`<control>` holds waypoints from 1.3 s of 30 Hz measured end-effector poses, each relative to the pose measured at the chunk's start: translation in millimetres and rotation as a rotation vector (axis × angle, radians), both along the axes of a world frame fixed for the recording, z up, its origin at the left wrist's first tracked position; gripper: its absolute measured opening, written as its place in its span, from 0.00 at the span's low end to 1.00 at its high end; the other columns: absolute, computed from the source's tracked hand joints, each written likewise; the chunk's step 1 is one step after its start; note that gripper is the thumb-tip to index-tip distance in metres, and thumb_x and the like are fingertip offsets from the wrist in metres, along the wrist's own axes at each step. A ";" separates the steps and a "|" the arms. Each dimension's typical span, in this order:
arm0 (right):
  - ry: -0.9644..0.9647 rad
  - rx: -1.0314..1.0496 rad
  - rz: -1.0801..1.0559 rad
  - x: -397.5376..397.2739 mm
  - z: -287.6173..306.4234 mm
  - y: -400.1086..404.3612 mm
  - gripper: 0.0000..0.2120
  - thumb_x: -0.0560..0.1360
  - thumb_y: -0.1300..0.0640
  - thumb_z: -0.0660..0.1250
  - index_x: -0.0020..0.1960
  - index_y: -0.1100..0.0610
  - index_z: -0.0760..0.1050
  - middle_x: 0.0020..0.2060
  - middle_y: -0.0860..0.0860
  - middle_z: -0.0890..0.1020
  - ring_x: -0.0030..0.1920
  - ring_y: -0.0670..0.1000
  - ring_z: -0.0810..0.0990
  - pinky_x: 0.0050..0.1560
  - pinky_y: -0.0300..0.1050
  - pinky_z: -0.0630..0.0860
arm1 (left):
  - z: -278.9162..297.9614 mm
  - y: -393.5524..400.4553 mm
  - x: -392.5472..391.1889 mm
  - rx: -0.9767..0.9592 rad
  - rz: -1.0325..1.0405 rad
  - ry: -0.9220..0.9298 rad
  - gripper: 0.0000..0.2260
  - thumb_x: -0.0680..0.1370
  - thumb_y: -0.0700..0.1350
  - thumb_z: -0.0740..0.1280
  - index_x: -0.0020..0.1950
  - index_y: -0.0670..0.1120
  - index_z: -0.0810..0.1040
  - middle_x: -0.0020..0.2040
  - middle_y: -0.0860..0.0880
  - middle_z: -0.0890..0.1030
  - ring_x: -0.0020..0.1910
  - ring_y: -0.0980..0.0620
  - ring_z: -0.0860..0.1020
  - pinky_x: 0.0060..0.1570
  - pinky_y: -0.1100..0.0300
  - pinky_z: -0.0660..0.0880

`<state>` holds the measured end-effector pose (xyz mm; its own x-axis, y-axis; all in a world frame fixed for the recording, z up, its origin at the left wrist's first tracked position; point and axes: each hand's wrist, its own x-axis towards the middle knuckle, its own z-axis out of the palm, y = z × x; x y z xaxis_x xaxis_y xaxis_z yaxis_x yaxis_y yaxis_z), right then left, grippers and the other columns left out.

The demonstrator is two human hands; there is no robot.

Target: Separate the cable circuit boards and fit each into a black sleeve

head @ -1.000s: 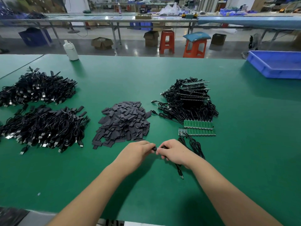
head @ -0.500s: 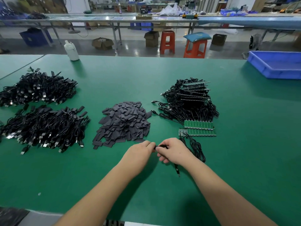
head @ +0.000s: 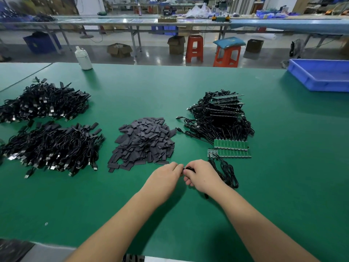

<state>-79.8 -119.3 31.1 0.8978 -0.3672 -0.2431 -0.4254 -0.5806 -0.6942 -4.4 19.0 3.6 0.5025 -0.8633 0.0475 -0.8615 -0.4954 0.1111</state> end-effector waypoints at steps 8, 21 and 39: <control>-0.102 0.256 -0.061 3.5 -1.9 1.9 0.07 0.79 0.60 0.64 0.45 0.55 0.80 0.35 0.52 0.85 0.34 0.48 0.85 0.42 0.48 0.84 | -1.8 4.1 5.9 -0.251 0.012 0.106 0.30 0.73 0.31 0.61 0.76 0.43 0.63 0.72 0.45 0.68 0.65 0.45 0.72 0.64 0.55 0.69; -0.484 1.176 -0.470 19.4 0.6 -4.5 0.07 0.81 0.61 0.65 0.54 0.63 0.80 0.48 0.58 0.84 0.54 0.56 0.83 0.62 0.52 0.78 | 0.3 -8.1 -7.7 -0.716 0.331 1.255 0.09 0.78 0.39 0.70 0.58 0.44 0.77 0.39 0.41 0.80 0.42 0.46 0.85 0.50 0.52 0.81; 0.221 -0.375 -0.333 -3.7 -43.6 -93.3 0.25 0.78 0.40 0.64 0.68 0.54 0.71 0.49 0.49 0.82 0.54 0.54 0.79 0.62 0.52 0.72 | 18.5 175.2 188.4 -0.081 1.007 -0.078 0.16 0.81 0.51 0.62 0.60 0.40 0.78 0.50 0.37 0.82 0.50 0.35 0.78 0.48 0.47 0.77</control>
<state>-83.5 -212.6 -12.5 0.6606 -0.7206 -0.2107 -0.7408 -0.5801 -0.3387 184.0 194.2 22.1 0.9881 -0.0320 0.1506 -0.0530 -0.9890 0.1379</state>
